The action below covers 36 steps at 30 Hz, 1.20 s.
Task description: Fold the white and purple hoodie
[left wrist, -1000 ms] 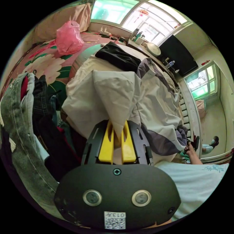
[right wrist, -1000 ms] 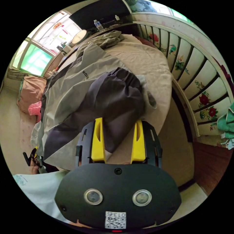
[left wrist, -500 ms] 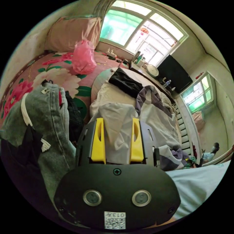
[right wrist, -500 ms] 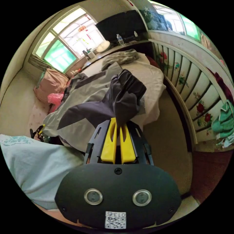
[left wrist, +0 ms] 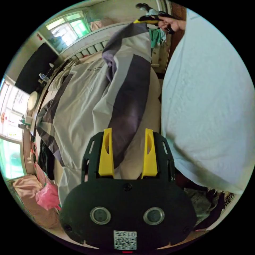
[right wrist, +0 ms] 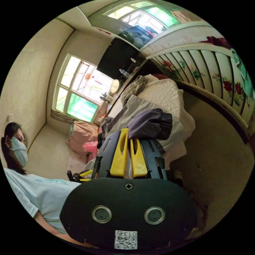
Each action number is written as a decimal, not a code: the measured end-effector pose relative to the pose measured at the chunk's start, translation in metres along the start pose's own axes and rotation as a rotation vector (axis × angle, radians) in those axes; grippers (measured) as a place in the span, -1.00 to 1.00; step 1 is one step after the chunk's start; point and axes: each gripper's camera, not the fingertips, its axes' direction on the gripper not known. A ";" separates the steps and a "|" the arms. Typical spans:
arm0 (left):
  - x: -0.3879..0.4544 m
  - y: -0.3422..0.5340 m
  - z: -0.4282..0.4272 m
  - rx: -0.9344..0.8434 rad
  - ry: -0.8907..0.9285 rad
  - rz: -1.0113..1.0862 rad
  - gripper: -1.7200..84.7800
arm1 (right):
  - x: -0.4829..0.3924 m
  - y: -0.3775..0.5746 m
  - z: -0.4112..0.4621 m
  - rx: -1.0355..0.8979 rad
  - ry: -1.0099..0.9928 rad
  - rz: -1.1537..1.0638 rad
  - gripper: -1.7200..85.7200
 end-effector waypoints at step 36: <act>-0.224 0.047 0.045 0.192 0.845 -0.309 -0.96 | -0.267 -0.054 0.138 0.015 -0.318 -0.632 -0.88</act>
